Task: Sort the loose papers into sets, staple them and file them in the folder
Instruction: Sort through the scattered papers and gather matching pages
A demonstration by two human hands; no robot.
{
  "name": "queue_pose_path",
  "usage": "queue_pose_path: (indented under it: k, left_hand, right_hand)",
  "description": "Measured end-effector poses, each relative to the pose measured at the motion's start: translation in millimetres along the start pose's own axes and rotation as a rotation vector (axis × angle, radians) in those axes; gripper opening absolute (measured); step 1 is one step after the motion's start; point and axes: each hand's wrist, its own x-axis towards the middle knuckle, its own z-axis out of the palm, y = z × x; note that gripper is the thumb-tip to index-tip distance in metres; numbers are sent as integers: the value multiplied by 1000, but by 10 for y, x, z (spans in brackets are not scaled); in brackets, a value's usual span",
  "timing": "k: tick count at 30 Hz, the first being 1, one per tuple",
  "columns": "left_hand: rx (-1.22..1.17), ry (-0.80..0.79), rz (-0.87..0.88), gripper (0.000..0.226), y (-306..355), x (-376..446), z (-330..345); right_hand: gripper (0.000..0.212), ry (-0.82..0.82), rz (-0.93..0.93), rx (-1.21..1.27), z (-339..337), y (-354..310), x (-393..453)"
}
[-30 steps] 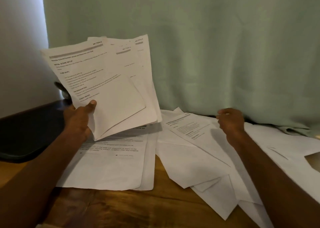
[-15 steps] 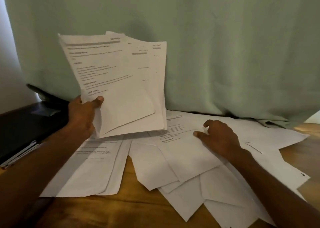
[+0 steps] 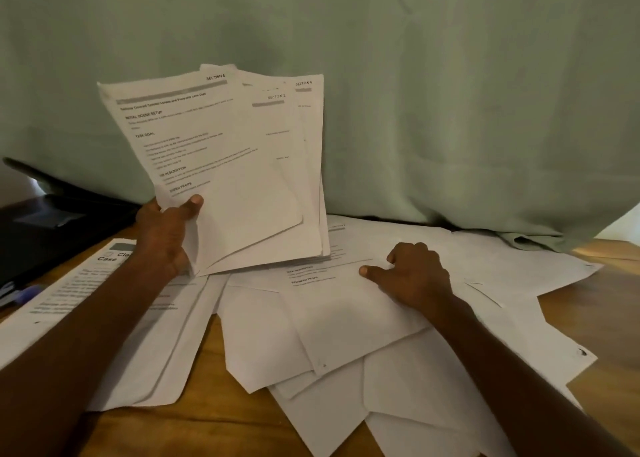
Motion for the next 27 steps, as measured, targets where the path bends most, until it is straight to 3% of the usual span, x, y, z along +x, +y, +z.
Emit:
queue_pose_path:
  k: [4, 7, 12, 14, 18, 22, 27]
  left_hand:
    - [-18, -12, -16, 45, 7, -2, -35]
    - [-9, -16, -30, 43, 9, -13, -21]
    - [-35, -38, -40, 50, -26, -62, 16]
    - [-39, -69, -48, 49, -47, -75, 45]
    - [-13, -91, -56, 42, -64, -68, 85]
    - [-24, -119, -49, 33, -69, -57, 85]
    - [-26, -242, -45, 29, -49, -105, 123]
  right_hand:
    - [24, 21, 45, 281, -55, 35, 32]
    - [8, 115, 77, 377, -82, 55, 39]
    - [40, 78, 70, 519, -76, 6, 3]
    - [36, 54, 46, 540, -71, -27, -2]
    - [7, 129, 52, 662, -86, -62, 8]
    - [15, 188, 106, 961, -145, 17, 42]
    - [26, 84, 150, 1407, -165, 38, 60]
